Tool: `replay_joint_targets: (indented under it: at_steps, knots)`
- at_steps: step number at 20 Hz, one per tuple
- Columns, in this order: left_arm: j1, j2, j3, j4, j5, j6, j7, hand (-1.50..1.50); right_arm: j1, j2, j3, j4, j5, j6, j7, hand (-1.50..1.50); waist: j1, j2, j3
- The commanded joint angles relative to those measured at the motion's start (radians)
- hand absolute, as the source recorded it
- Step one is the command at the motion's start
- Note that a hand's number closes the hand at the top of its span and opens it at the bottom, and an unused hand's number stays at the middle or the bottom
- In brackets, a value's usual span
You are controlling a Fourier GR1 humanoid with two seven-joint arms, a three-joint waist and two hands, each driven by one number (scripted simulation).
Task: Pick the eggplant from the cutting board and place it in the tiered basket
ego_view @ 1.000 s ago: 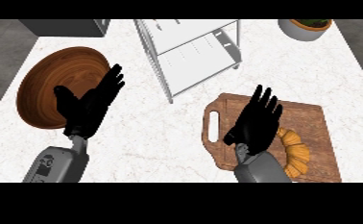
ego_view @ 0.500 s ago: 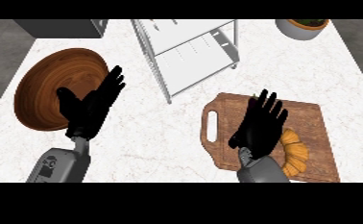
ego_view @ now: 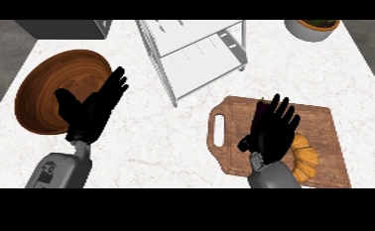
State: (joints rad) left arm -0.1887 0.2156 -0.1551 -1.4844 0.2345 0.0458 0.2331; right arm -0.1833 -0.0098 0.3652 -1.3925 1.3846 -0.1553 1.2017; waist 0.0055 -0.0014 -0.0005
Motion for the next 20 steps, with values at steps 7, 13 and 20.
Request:
replay_joint_targets:
  at_steps: [7,13,20]
  knots:
    - [-0.019,0.016,0.053,0.064,0.019,-0.059,-0.035,0.00,-0.018,0.010,-0.163,0.121,-0.026,-0.165,0.031,-1.50,-0.004,0.004,0.001]
    - [-0.007,0.007,0.061,0.060,-0.001,-0.058,-0.047,0.00,-0.026,0.010,-0.151,0.141,-0.039,-0.177,0.058,-1.50,-0.003,0.002,0.001]
    - [0.051,-0.018,0.018,-0.012,-0.046,-0.054,-0.021,0.00,-0.004,0.010,-0.103,0.226,-0.080,-0.249,0.019,-1.50,0.002,0.001,0.001]
